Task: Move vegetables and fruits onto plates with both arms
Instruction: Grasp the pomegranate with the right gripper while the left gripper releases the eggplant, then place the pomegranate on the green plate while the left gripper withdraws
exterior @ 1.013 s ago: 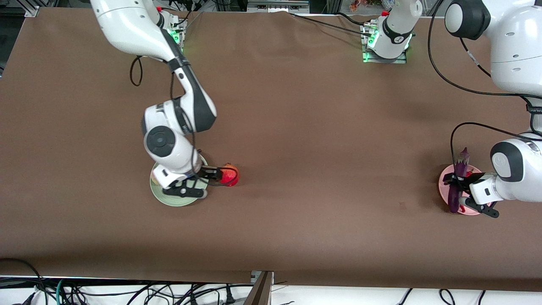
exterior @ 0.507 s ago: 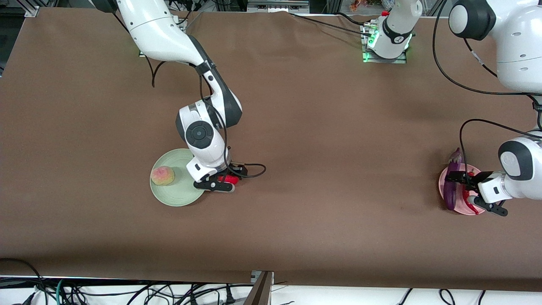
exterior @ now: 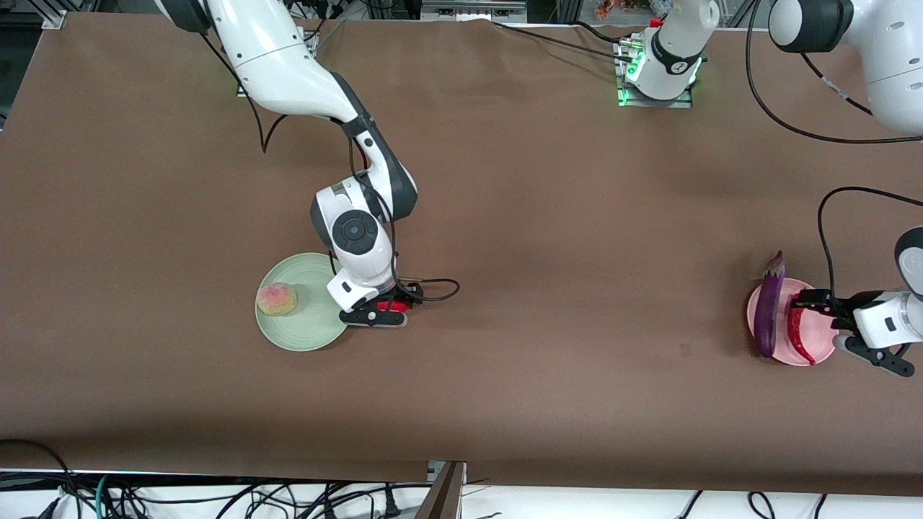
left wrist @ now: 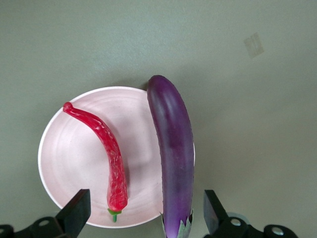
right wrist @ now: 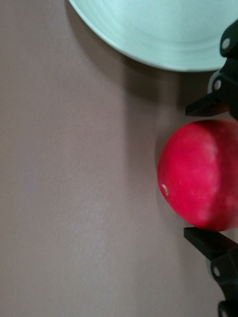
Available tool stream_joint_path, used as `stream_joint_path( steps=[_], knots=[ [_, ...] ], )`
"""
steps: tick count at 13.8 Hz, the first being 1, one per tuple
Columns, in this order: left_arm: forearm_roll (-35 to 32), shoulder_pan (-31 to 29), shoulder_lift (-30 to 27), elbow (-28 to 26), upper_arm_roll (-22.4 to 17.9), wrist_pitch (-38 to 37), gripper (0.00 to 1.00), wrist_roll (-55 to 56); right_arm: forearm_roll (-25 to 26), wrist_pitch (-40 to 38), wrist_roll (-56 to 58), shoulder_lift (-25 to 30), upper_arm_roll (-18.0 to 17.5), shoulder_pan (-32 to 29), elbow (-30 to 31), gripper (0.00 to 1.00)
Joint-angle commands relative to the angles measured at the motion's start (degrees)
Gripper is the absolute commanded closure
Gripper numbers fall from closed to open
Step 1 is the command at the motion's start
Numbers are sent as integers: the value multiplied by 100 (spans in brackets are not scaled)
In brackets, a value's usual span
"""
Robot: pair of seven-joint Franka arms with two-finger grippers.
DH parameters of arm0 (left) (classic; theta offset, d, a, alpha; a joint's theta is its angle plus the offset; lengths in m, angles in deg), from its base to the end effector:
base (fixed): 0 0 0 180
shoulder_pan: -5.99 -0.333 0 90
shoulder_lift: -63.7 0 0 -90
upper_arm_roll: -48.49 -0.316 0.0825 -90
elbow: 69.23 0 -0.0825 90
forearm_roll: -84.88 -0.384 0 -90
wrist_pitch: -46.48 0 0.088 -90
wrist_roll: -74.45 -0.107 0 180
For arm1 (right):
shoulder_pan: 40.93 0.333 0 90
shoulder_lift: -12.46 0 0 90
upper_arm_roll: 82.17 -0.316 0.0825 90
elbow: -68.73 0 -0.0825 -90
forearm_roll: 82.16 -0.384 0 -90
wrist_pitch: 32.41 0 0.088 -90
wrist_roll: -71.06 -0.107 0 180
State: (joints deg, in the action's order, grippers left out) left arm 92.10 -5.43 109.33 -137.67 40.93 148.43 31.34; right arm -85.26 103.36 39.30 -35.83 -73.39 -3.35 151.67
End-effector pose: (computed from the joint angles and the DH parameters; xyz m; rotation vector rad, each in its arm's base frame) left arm 0.7030 0.2037 0.2936 2.9431 -0.6149 -0.2479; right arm 0.6298 0.3714 0.1960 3.1184 -0.0516 0.1770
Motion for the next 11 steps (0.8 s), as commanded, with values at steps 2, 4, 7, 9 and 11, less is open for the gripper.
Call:
stream_joint_path(
  steps=[2, 4, 7, 9, 11],
  knots=[
    [-168, -71, -72, 85, 36, -209, 0, -65, 108, 28, -67, -23, 19, 118, -59, 69],
    [-142, -71, -238, 103, 62, -280, 0, -31, 47, -199, 3, 239, 27, 109, -111, 69],
    [-203, 95, -756, 42, 89, -298, 0, 171, 81, -876, 47, 670, 98, 56, -208, 69],
    [-544, 271, -1143, 32, 88, -647, 0, 443, 99, -1245, 422, 715, 264, -57, -208, 69],
    [-687, 307, -1591, 6, 124, -1104, 0, 655, 82, -1526, 933, 715, 544, -67, -173, 68]
  ],
)
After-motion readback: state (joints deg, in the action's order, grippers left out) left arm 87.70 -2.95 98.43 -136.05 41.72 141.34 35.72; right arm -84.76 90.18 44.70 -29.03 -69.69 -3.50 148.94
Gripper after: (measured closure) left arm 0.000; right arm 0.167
